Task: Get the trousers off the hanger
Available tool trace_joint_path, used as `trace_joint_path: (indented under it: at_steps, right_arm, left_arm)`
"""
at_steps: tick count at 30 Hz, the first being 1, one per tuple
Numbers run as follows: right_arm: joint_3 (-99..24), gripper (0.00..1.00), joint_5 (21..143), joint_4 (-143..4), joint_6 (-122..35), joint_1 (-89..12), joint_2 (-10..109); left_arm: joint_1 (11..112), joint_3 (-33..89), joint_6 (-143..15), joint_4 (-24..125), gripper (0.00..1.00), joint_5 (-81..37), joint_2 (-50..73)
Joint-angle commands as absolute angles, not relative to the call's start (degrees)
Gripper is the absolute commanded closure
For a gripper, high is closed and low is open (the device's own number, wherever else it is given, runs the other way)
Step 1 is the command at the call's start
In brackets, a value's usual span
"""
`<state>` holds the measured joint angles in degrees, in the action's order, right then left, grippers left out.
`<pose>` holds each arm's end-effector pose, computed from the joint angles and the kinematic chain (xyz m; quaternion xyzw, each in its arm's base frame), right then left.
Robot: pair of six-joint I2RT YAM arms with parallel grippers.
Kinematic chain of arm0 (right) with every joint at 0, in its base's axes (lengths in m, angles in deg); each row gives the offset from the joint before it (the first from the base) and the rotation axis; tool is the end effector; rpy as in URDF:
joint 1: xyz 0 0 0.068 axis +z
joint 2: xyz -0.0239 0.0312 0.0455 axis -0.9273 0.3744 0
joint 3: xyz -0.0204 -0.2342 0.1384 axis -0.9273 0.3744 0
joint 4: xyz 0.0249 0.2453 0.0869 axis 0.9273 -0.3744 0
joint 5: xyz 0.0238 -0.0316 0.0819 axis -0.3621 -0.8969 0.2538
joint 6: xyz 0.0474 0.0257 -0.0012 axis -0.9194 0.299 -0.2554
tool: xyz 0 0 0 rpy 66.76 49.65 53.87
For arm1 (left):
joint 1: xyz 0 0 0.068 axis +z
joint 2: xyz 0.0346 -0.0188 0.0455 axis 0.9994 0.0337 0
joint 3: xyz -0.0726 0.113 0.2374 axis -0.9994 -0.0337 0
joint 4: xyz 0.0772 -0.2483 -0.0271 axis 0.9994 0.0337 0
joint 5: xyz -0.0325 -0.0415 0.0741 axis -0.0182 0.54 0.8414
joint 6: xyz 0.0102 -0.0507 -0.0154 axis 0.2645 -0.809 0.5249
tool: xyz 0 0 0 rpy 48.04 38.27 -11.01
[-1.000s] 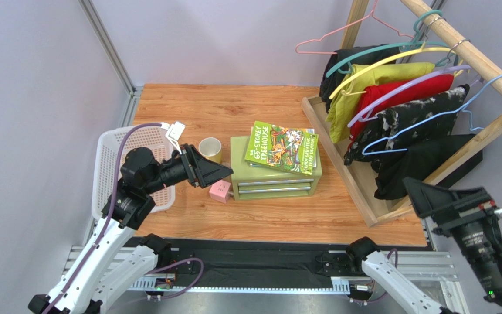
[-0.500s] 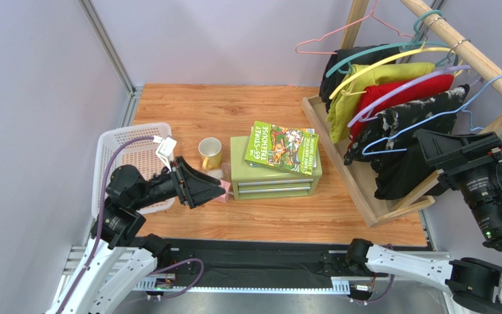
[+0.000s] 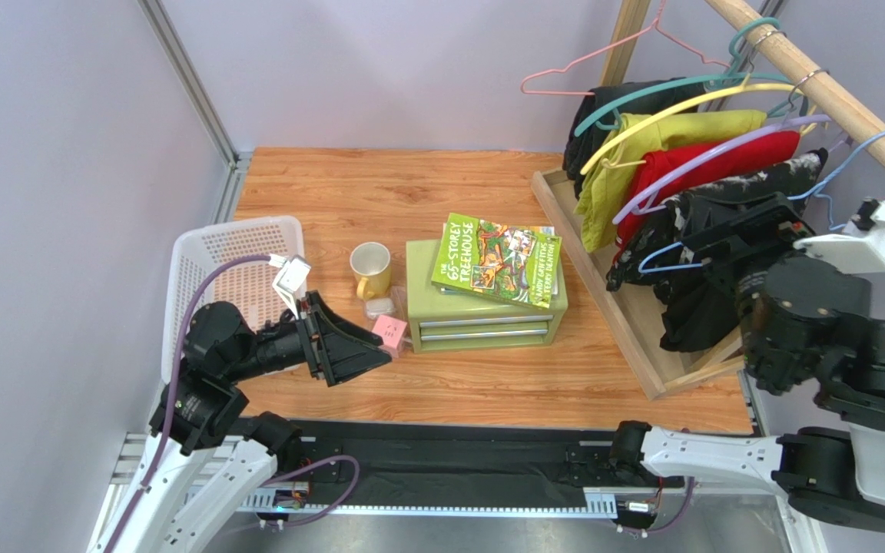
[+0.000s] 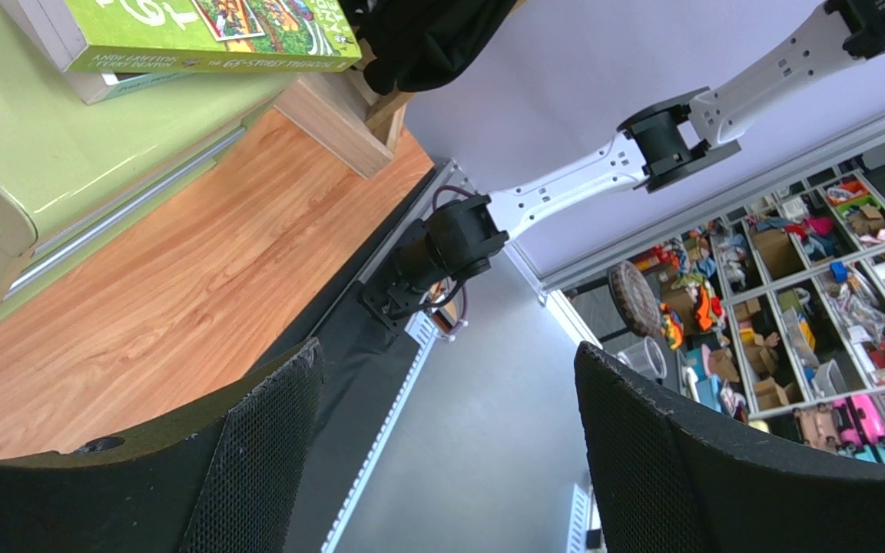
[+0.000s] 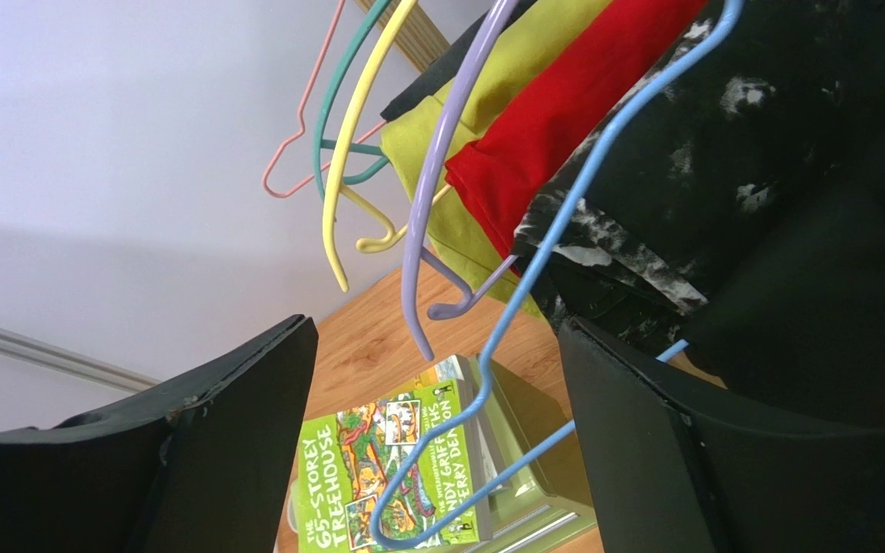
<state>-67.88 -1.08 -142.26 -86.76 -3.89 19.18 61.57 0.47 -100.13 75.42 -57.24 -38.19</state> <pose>0.0410 0.0054 0.5274 0.2781 0.6790 0.1173 0.6692 0.0740 -0.0642 0.3572 0.1205 0.7149 -0.5996 0.3389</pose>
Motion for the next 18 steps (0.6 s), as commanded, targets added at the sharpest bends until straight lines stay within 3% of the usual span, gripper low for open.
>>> trace_joint_path:
  at_steps: [1, 4, 8, 10, 14, 18]
  right_arm:
    - [-68.2, 0.16, -6.2, -139.7, -89.6, -4.5, 22.2]
    - [-68.1, 0.16, -0.1, -139.6, -91.0, -9.5, 23.2]
    - [-65.3, 0.13, 16.8, -139.7, -94.1, -26.6, 26.1]
    - [-63.3, 0.12, 22.2, -138.7, -94.5, -30.6, 26.3]
    - [-56.2, 0.16, 23.6, -130.7, -90.8, -34.3, 21.8]
    - [-58.0, 0.23, 26.5, -129.3, -85.7, -40.0, 20.9]
  left_arm:
    - [61.4, 2.5, -99.3, 77.7, 0.15, -58.6, -39.0]
    - [61.4, 2.3, -99.3, 77.7, 0.15, -58.7, -39.3]
    - [61.4, 2.0, -99.9, 77.8, 0.15, -58.5, -39.3]
    - [61.4, 2.1, -100.2, 77.9, 0.16, -58.9, -39.6]
    - [61.4, 2.8, -99.8, 79.7, 0.16, -58.6, -40.5]
    - [61.4, 3.5, -98.9, 81.7, 0.16, -58.8, -40.5]
